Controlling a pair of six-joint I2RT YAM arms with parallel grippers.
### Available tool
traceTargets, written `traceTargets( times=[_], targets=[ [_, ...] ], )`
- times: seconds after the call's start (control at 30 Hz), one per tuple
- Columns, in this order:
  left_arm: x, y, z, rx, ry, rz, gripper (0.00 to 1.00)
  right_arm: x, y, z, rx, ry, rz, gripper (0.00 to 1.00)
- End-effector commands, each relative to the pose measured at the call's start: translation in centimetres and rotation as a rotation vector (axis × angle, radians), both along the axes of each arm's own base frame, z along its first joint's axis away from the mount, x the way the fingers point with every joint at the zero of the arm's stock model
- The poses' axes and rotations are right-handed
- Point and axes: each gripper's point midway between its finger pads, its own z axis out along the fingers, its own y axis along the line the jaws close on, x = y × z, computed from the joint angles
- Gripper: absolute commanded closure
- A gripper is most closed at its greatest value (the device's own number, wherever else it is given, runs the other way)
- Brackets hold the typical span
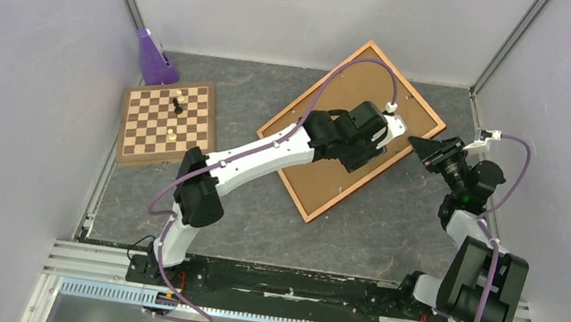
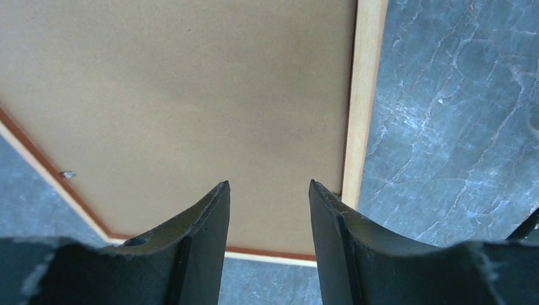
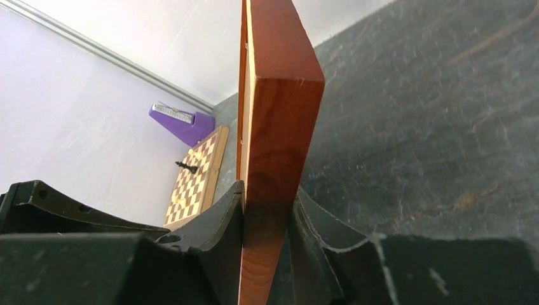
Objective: Put the photo into the frame
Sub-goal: Turn over the photo frame at the center of the board.
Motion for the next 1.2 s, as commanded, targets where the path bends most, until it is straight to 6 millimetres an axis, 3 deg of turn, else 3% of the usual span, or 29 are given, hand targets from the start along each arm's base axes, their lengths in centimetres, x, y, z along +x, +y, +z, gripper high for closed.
traceTargets(
  times=[0.0,0.17,0.33,0.57,0.9,1.03,1.17],
  targets=[
    [0.9,0.7,6.2,-0.062,-0.152,-0.012,0.44,1.2,-1.9,7.2,-0.148,-0.228,-0.113,1.00],
    [1.6,1.7,8.7,-0.083,-0.234,0.026,0.35,1.9,-1.5,10.4,-0.159,-0.256,-0.107,1.00],
    [2.3,3.6,11.5,-0.096,-0.315,0.081,0.17,3.0,-0.9,12.9,-0.299,-0.272,-0.090,1.00],
    [3.0,5.5,16.2,-0.174,-0.364,0.125,0.05,2.9,0.8,16.2,-0.468,-0.369,-0.047,1.00],
    [4.1,8.2,22.5,-0.299,-0.408,0.132,0.00,0.4,4.8,21.4,-0.660,-0.615,0.090,1.00],
    [3.6,8.7,24.8,-0.301,-0.481,0.060,0.00,-0.9,6.2,22.0,-0.691,-0.664,0.151,1.00],
    [2.9,9.2,26.4,-0.260,-0.559,-0.039,0.00,-2.1,7.4,21.3,-0.698,-0.679,0.223,1.00]
  ],
)
